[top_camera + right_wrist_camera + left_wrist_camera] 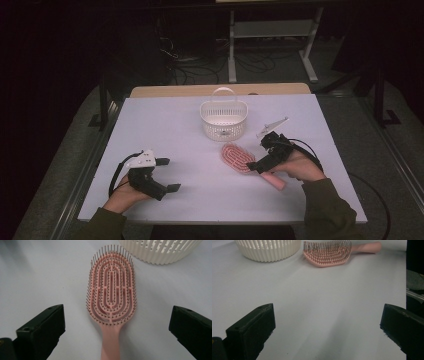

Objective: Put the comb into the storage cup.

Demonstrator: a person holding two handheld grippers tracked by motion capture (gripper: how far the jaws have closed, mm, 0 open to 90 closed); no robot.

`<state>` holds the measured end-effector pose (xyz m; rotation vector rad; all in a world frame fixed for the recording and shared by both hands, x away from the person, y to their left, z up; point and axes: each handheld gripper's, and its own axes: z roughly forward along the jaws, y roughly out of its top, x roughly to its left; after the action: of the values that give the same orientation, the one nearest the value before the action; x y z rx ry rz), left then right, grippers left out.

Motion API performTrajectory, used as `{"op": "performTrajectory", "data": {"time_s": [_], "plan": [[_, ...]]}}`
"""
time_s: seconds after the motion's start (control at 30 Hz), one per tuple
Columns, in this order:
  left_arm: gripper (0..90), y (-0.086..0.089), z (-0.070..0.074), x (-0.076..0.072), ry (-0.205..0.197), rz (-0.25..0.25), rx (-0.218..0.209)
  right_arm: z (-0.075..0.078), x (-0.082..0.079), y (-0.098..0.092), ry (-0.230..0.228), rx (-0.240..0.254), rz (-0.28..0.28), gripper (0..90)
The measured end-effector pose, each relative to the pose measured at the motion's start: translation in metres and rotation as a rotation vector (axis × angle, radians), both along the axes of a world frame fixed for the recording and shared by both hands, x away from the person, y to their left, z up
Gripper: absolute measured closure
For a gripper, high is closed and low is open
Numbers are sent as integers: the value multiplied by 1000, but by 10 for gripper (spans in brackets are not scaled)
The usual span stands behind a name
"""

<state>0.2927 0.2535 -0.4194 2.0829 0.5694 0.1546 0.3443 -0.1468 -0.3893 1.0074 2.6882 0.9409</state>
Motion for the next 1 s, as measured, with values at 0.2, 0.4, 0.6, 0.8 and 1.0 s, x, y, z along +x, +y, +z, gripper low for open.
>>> {"op": "performTrajectory", "data": {"time_s": [0.2,0.4,0.6,0.8,1.0], "plan": [[0,0,0,0,0,0,0,-5,0,2,17,-17,6,3],[0,0,0,0,0,-1,0,-8,-1,2,21,-28,9,4],[0,-1,0,0,2,-1,-1,-12,-2,2,31,-34,9,13],[0,-1,0,0,-2,-5,2,-14,-3,2,37,-37,11,14],[0,-1,0,0,0,-5,-3,-18,-5,3,42,-46,11,23]]}}
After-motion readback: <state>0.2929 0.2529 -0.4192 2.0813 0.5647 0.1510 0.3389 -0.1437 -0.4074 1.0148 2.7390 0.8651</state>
